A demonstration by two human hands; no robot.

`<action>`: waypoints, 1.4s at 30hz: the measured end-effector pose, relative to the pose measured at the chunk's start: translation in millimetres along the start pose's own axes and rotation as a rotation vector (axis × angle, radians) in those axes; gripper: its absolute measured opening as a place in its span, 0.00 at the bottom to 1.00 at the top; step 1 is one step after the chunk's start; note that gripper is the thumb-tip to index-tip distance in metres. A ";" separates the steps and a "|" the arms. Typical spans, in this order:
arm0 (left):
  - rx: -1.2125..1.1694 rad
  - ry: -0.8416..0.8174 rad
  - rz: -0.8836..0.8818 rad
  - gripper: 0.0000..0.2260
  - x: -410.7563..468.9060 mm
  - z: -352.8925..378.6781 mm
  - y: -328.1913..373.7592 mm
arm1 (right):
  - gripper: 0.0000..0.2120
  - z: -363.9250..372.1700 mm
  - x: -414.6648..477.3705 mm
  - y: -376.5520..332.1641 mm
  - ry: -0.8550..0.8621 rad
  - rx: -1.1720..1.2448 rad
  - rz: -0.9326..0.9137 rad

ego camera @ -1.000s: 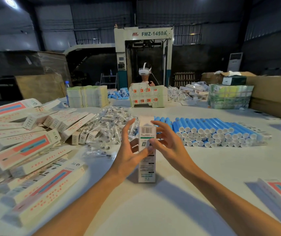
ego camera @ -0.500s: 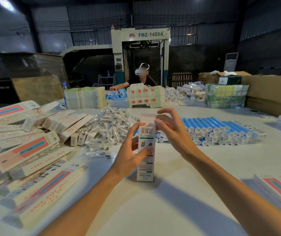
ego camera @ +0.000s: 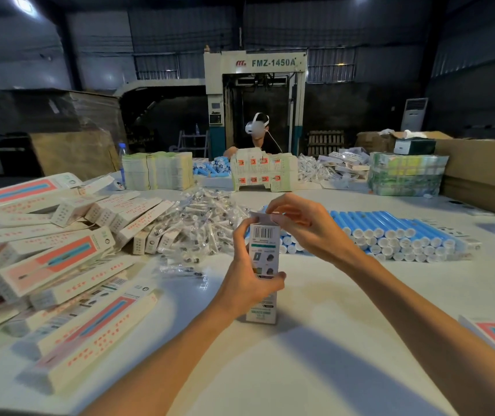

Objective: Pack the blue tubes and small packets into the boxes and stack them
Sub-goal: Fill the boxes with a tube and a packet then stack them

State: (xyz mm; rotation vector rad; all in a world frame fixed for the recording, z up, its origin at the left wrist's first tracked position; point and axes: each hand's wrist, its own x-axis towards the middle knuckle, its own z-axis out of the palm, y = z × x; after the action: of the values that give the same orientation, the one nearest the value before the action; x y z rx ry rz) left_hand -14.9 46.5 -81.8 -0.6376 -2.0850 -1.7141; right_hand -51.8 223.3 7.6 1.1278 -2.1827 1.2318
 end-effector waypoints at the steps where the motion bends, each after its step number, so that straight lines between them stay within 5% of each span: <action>1: -0.001 0.009 0.006 0.49 -0.1 -0.5 -0.6 | 0.05 -0.5 -2.1 -1.7 -0.006 0.035 0.015; 19: 0.008 -0.023 0.021 0.48 1.8 -5.0 -4.8 | 0.06 -1.7 -4.1 -3.5 0.085 0.119 0.175; 32: -0.038 -0.021 0.023 0.51 0.2 -3.8 -3.6 | 0.05 -13.8 6.7 -21.1 -0.066 0.005 0.247; 38: -0.048 0.004 -0.028 0.51 -0.7 -9.3 -2.1 | 0.16 4.4 -16.8 -16.6 -0.115 0.068 0.191; 42: -0.029 0.005 -0.030 0.53 1.3 -6.9 -2.3 | 0.22 24.7 -38.3 -6.5 0.017 0.123 0.167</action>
State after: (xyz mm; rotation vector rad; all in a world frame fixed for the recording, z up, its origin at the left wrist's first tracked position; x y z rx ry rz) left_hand -17.4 39.5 -81.7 -0.6126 -2.0796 -1.7638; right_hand -22.5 218.1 -27.4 0.9931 -2.2525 1.4580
